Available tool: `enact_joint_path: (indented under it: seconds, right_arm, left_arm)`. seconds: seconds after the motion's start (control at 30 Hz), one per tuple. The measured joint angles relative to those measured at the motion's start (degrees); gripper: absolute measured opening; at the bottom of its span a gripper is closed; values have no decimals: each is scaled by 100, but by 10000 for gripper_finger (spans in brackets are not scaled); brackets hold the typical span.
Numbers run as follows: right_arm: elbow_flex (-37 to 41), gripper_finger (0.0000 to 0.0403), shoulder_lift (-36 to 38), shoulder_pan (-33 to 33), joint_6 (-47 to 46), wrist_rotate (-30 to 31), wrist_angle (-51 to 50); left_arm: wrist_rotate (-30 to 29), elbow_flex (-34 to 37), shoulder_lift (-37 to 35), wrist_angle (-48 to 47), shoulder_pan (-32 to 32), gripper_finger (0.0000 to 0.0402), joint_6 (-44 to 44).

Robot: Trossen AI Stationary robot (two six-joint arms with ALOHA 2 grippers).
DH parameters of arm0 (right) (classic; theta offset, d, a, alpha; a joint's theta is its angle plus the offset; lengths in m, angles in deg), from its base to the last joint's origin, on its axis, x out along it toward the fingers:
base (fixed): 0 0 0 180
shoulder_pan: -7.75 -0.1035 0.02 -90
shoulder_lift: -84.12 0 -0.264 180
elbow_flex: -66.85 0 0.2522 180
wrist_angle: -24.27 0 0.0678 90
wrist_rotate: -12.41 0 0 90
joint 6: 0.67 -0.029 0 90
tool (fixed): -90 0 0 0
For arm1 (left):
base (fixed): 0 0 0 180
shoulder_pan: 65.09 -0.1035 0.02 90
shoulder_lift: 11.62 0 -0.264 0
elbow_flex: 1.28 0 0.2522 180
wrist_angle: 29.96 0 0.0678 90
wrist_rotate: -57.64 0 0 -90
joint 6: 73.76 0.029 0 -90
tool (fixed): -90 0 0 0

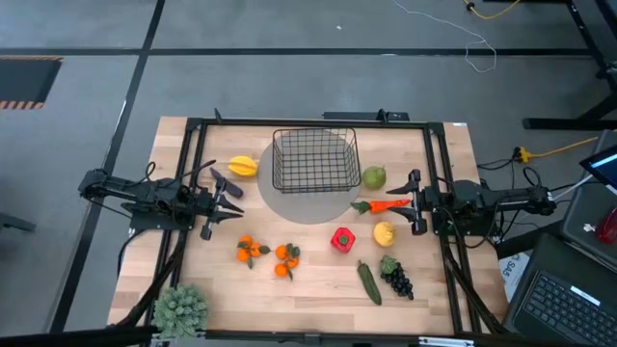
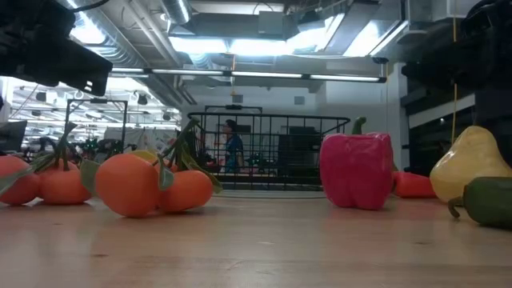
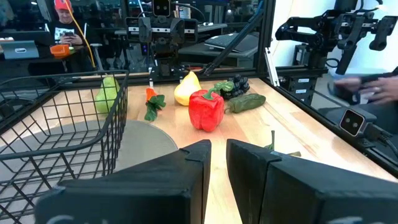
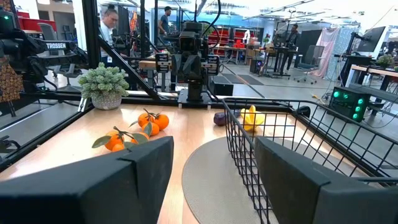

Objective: Build produce basket

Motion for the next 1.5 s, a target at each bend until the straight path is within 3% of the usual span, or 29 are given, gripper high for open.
enact_joint_path:
  seconds: [1.03,1.13,1.37,1.5]
  right_arm:
    - [-2,226,2,0,0,-2,-1]
    - [-1,226,2,0,0,0,0]
    - [0,226,0,0,0,0,0]
    - [-2,226,2,0,0,-2,-1]
  left_arm:
    - [-75,1,2,42,0,41,193]
    - [-264,3,2,515,-1,41,847]
    - [132,1,-2,2125,8,41,-726]
    - [130,1,0,2865,8,41,-896]
